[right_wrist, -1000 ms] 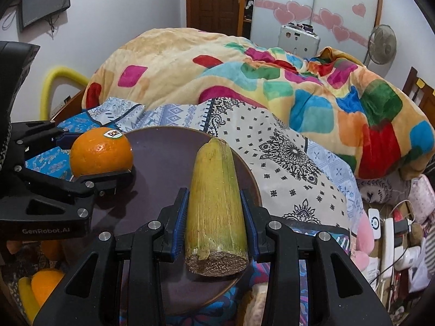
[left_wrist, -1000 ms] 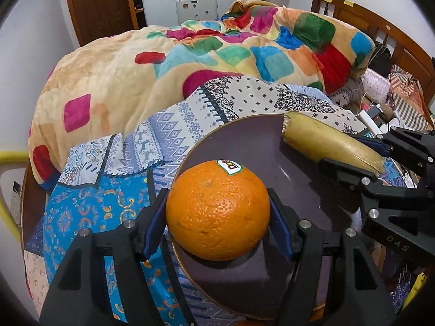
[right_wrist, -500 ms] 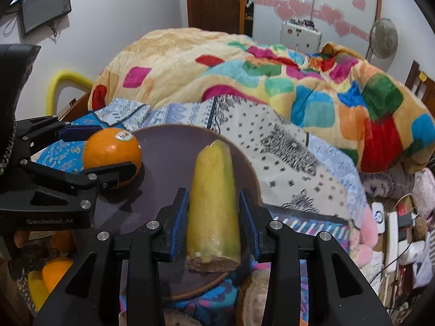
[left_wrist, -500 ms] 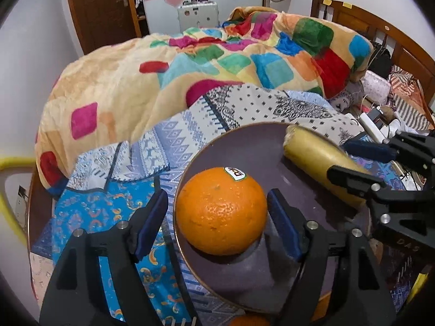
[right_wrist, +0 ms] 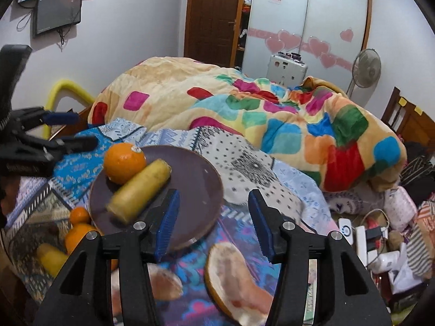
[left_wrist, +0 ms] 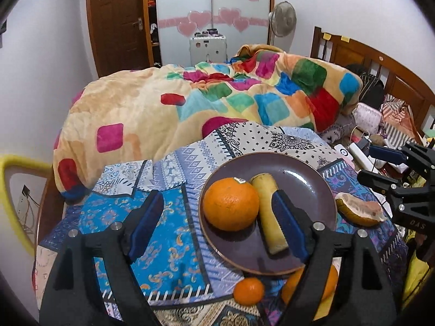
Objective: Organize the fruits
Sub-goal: 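Open both grippers and withdraw, moving the right gripper toward a pomelo segment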
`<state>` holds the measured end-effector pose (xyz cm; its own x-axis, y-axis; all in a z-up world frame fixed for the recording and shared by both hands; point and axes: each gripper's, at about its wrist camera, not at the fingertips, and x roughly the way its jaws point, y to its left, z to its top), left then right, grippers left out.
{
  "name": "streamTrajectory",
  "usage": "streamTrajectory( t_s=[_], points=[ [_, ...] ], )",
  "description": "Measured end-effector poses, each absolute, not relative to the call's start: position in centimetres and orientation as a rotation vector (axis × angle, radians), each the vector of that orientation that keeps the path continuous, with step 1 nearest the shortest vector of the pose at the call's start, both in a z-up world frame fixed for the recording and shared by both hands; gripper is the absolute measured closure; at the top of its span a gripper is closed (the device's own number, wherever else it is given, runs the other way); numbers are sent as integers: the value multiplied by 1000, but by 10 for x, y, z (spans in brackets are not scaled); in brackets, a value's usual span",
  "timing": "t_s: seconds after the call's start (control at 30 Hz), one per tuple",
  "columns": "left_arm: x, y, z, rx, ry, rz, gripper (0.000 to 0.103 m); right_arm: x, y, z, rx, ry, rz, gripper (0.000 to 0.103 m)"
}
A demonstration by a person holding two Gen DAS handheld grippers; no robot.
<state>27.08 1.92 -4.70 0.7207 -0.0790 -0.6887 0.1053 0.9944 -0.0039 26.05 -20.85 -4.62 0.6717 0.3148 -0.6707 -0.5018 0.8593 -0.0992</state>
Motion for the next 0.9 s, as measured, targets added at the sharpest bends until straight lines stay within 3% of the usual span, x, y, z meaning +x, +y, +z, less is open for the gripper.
streamTrajectory(
  t_s=[0.33,0.8,0.9],
  points=[
    [239,32,-63,55,760,-94,19,242,-251,-77,-313,759,439,44],
    [236,45,-100,28,837,-79,19,251,-246,-122,-357,869,487,44],
    [233,43,-101,41,842,-81,19,252,-249,-121,-334,873,495,49]
  ],
)
